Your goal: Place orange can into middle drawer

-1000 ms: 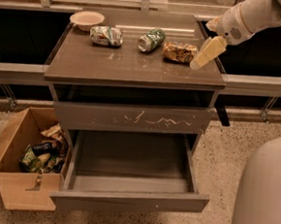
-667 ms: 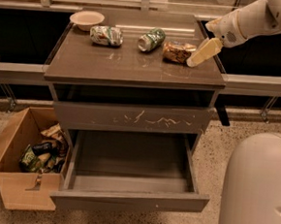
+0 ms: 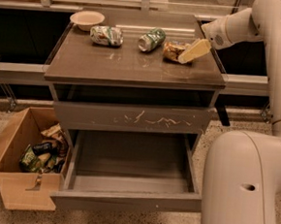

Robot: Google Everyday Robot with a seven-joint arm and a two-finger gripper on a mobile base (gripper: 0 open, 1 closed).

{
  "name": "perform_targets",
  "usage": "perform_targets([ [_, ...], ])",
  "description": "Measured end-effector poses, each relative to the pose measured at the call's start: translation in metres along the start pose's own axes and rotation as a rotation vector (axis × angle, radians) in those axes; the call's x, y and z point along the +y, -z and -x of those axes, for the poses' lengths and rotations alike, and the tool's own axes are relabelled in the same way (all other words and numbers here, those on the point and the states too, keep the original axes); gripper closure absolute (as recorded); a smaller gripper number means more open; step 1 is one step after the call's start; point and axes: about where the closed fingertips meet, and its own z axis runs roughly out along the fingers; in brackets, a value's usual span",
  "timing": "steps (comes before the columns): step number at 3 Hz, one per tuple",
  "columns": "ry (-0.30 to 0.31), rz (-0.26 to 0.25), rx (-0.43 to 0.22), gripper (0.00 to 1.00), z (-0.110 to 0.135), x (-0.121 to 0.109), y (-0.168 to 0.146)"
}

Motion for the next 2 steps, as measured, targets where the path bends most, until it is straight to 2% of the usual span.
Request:
perform_targets([
  [2, -0.066, -0.049, 0.02, 0.02, -0.019, -0.018, -0.033],
])
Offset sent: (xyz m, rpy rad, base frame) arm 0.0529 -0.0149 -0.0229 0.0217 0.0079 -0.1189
